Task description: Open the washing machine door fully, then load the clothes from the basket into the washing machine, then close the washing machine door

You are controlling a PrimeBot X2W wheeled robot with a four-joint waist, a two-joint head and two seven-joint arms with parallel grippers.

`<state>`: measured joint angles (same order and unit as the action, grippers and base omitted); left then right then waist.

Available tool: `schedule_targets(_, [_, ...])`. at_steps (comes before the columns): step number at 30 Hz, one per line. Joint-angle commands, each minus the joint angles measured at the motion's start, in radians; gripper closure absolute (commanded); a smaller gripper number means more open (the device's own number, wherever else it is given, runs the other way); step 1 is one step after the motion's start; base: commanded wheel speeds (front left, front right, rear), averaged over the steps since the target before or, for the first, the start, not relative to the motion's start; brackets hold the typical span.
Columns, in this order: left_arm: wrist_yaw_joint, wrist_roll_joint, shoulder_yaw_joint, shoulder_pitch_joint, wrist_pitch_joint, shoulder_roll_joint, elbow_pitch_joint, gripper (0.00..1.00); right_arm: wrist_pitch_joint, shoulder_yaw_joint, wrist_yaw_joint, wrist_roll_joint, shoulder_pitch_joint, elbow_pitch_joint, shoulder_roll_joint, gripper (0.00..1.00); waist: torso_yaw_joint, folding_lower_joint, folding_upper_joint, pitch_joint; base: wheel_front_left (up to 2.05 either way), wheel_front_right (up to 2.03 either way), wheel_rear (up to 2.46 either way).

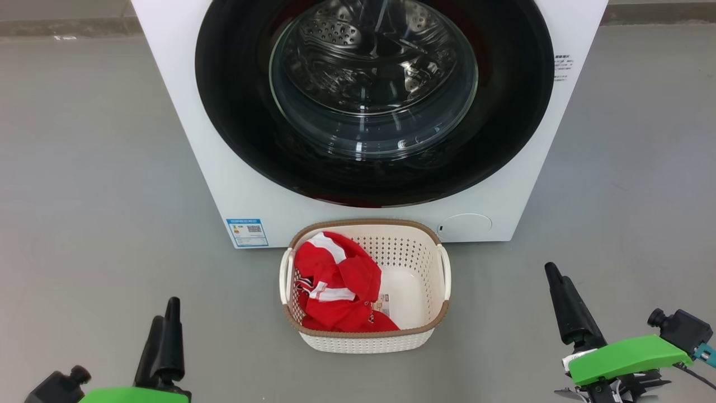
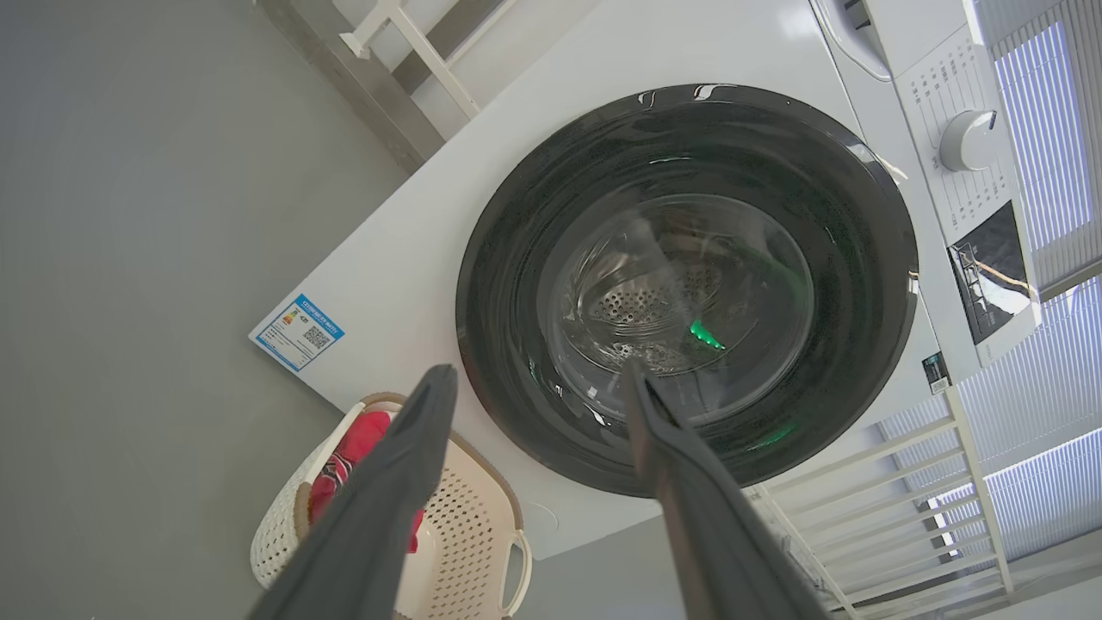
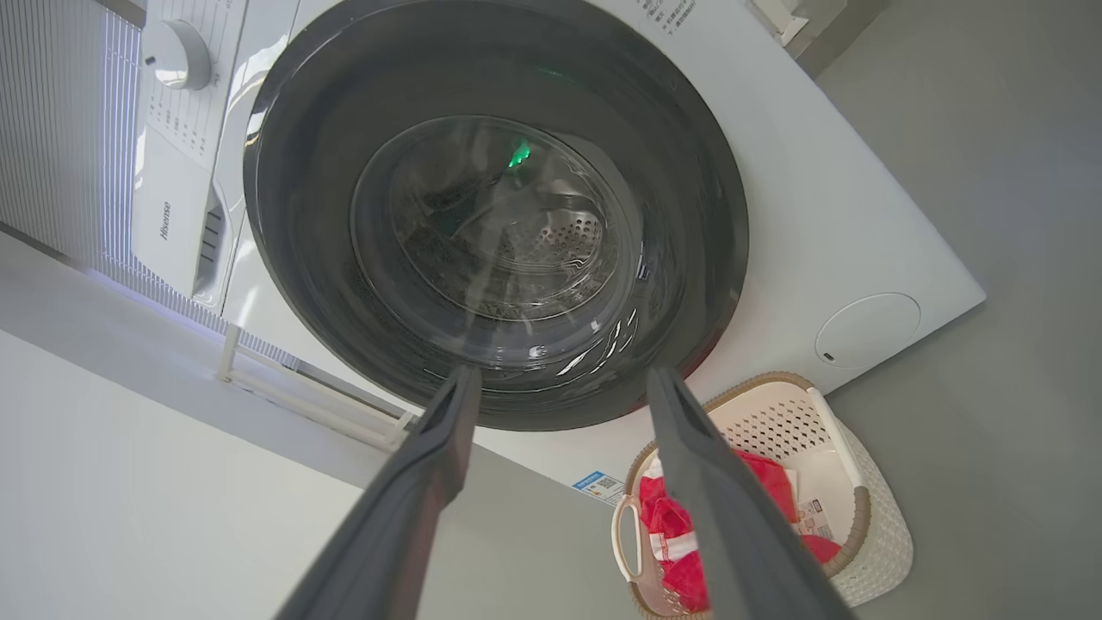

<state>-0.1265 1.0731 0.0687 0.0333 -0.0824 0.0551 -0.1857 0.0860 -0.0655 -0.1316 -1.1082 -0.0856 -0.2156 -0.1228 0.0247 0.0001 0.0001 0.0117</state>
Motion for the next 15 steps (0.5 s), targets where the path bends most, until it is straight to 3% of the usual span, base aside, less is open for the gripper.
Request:
schedule_targets(1, [-0.002,-0.026,-0.013,0.046,-0.012,0.020,0.033,0.00,0.011,-0.019,0.001,0.026,-0.052,0.028,-0.015,0.00,0.000,-0.0001,-0.0001,0.000,0.00,0.00,0.00])
schedule_targets(15, [-0.003,-0.313,-0.016,0.050,-0.057,0.015,0.046,0.00,0.055,-0.031,0.001,0.320,-0.068,0.035,-0.018,0.00,0.007,-0.0001,-0.0001,0.003,0.00,0.00,0.00])
